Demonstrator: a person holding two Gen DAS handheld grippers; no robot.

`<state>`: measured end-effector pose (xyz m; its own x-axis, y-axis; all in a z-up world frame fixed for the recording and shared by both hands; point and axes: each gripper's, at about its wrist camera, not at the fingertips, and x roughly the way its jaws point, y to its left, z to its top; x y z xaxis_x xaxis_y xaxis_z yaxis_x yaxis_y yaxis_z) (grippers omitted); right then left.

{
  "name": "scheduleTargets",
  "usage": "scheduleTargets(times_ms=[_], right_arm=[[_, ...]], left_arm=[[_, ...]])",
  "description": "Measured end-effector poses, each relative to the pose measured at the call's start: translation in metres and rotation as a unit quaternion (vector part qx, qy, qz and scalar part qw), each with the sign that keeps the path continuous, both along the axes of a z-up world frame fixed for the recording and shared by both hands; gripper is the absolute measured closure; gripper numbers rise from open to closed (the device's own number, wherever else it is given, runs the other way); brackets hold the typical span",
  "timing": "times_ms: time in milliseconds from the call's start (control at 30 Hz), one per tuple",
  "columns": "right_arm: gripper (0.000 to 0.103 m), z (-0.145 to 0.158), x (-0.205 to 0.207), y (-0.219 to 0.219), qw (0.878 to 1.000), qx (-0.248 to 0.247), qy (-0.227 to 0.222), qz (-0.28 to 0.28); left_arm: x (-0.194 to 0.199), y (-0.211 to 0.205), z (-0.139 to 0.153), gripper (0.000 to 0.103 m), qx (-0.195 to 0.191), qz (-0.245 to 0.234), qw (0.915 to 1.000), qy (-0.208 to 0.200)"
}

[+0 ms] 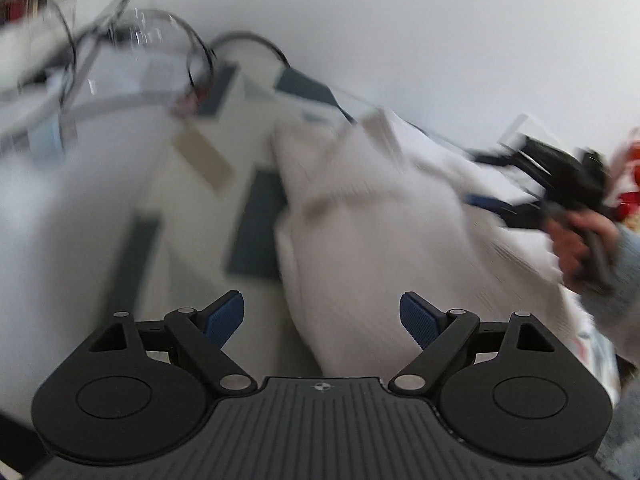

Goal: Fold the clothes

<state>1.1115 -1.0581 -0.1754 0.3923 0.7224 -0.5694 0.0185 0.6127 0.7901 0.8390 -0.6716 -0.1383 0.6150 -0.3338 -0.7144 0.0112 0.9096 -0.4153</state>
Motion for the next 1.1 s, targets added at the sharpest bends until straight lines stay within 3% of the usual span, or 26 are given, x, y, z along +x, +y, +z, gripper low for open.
scheduleTargets(times_ms=[100, 167, 333, 433, 500, 567, 667, 767, 867, 967, 1033, 1067, 1100], right_arm=[[0.038, -0.012, -0.011, 0.050, 0.999, 0.012, 0.027, 0.029], [0.038, -0.015, -0.019, 0.080, 0.998, 0.004, 0.042, 0.041], [0.039, -0.011, -0.021, 0.118, 1.000, -0.011, 0.019, 0.016], [0.060, -0.011, -0.014, 0.127, 1.000, -0.010, 0.015, 0.006], [0.082, -0.013, -0.010, 0.132, 1.000, -0.011, 0.014, 0.005], [0.096, -0.014, -0.006, 0.135, 1.000, -0.015, 0.011, 0.005], [0.097, 0.001, -0.002, 0.137, 0.999, -0.032, -0.016, -0.002], [0.098, 0.022, 0.008, 0.141, 0.999, -0.006, -0.054, 0.000], [0.097, 0.032, 0.022, 0.159, 0.997, 0.001, -0.075, 0.017], [0.096, 0.027, 0.034, 0.182, 0.997, 0.001, -0.067, 0.026], [0.080, 0.018, 0.038, 0.198, 0.997, -0.001, -0.061, 0.036], [0.058, 0.016, 0.038, 0.205, 0.997, -0.010, -0.055, 0.044], [0.046, 0.015, 0.036, 0.212, 0.997, -0.015, -0.050, 0.052]], left_arm=[[-0.021, -0.009, -0.016, 0.016, -0.028, -0.035, 0.9987, -0.022], [-0.023, -0.017, -0.024, 0.016, -0.027, -0.054, 0.9977, -0.030], [-0.018, -0.029, -0.038, 0.023, -0.016, -0.111, 0.9916, -0.065], [-0.015, -0.032, -0.040, 0.043, -0.021, -0.132, 0.9867, -0.093], [-0.012, -0.032, -0.044, 0.087, -0.022, -0.139, 0.9854, -0.095], [-0.015, -0.027, -0.030, 0.087, -0.011, -0.147, 0.9842, -0.098], [-0.021, -0.020, -0.008, 0.090, 0.007, -0.159, 0.9820, -0.102], [-0.032, -0.002, 0.028, 0.097, 0.015, -0.162, 0.9787, -0.125], [-0.030, 0.014, 0.045, 0.097, 0.036, -0.150, 0.9810, -0.117], [-0.027, 0.021, 0.032, 0.094, 0.082, -0.131, 0.9858, -0.067], [-0.028, 0.027, 0.018, 0.088, 0.085, -0.117, 0.9887, -0.040], [-0.029, 0.029, 0.011, 0.083, 0.086, -0.109, 0.9899, -0.027], [-0.031, 0.029, 0.009, 0.075, 0.086, -0.105, 0.9905, -0.022]])
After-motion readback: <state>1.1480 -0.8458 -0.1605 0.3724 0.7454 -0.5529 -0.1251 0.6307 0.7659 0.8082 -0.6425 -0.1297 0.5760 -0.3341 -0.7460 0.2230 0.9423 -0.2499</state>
